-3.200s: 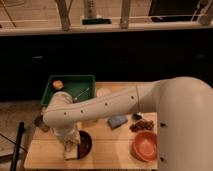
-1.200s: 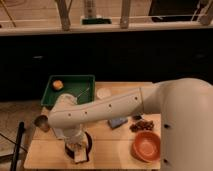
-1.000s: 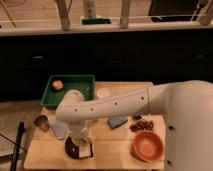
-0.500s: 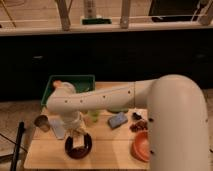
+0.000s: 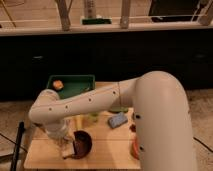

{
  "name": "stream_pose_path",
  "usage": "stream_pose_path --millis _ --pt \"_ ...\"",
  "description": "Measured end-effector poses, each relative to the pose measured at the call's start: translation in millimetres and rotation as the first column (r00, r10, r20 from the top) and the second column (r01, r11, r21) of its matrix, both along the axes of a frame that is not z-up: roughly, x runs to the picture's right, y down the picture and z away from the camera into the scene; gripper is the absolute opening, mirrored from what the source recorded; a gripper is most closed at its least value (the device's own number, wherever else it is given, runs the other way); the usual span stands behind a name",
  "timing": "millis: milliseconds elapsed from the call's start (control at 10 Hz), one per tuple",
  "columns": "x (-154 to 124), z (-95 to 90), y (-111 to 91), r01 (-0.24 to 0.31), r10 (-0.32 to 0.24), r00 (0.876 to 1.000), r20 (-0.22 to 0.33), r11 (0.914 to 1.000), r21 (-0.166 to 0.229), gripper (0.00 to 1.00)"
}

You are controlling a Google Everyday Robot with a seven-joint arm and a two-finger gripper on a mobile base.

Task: Wipe purple bowl with eraser

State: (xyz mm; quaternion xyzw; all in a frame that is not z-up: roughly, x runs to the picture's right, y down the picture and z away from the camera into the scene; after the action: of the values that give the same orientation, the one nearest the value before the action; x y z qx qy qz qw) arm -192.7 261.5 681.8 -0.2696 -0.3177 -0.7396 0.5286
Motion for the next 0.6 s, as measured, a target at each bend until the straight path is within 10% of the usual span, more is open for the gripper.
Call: stream_pose_path --millis 600 --pt "84 12.7 -2 -0.082 0.080 0.992 -0.093 0.9966 -0.010 0.00"
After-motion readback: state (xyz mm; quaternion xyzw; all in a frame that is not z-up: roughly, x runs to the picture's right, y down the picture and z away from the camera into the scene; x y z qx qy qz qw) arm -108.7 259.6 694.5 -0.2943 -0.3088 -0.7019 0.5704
